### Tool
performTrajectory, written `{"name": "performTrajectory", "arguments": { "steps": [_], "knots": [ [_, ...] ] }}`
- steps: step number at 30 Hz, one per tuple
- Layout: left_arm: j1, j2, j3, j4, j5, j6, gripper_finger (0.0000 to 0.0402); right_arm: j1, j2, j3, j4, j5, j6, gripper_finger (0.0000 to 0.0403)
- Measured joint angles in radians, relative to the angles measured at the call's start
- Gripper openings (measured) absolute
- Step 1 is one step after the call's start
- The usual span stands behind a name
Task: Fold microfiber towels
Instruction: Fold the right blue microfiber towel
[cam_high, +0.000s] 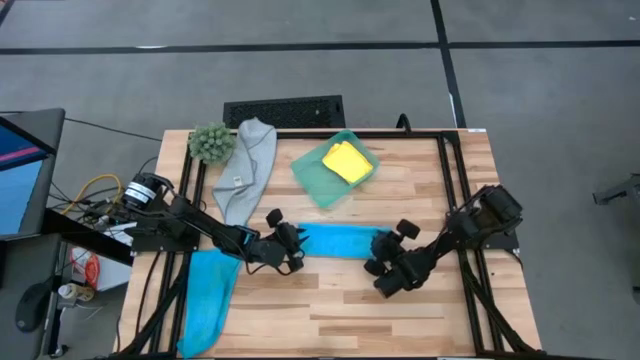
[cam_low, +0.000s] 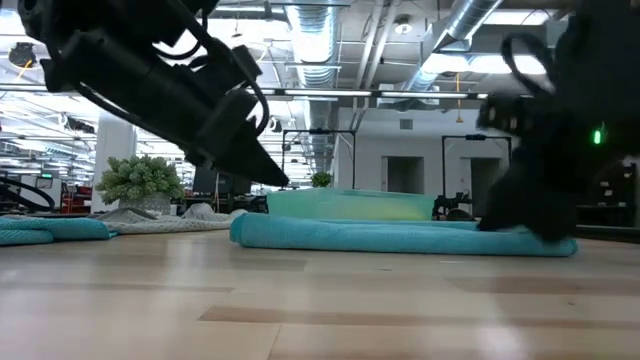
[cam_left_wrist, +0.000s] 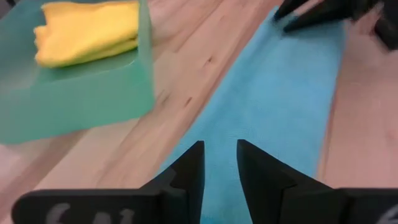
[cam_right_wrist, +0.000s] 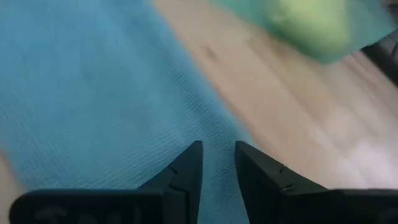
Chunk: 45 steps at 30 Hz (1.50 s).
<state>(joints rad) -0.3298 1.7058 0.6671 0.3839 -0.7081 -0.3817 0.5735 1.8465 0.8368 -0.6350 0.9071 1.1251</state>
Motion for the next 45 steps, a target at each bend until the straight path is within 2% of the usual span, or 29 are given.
{"name": "performTrajectory", "arguments": {
  "steps": [5,9,12,15,19,23,26,32,39,45],
  "knots": [
    [-0.003,0.005,0.000,0.085,-0.012,0.011,0.0083,0.000,-0.165,0.001,-0.149,0.003,0.159,0.0119],
    [0.002,0.001,0.031,0.216,0.025,0.083,0.0082,-0.004,-0.302,-0.001,-0.222,-0.132,0.426,0.0137],
    [0.034,0.000,0.079,0.212,0.144,0.121,0.0082,-0.010,-0.365,-0.008,-0.239,-0.238,0.450,0.0170],
    [0.079,0.015,0.122,0.194,0.298,0.124,0.0082,-0.016,-0.391,-0.008,-0.244,-0.296,0.479,0.0209],
    [0.115,0.016,0.123,0.166,0.346,0.121,0.0082,-0.027,-0.384,-0.008,-0.238,-0.369,0.516,0.0248],
    [0.129,0.011,0.115,0.114,0.382,0.100,0.0082,-0.035,-0.351,-0.007,-0.180,-0.391,0.529,0.0259],
    [0.130,0.015,0.116,0.038,0.396,0.083,0.0082,-0.039,-0.328,-0.008,-0.175,-0.409,0.551,0.0260],
    [0.115,0.016,0.114,-0.076,0.357,0.063,0.0082,-0.069,-0.236,-0.008,-0.131,-0.440,0.576,0.0260],
    [0.100,0.016,0.115,-0.150,0.328,0.056,0.0082,-0.124,-0.126,-0.004,-0.045,-0.521,0.506,0.0260],
    [0.097,0.046,0.113,-0.204,0.323,0.029,0.0082,-0.147,-0.124,-0.005,-0.047,-0.569,0.488,0.0239]
  ]
}}
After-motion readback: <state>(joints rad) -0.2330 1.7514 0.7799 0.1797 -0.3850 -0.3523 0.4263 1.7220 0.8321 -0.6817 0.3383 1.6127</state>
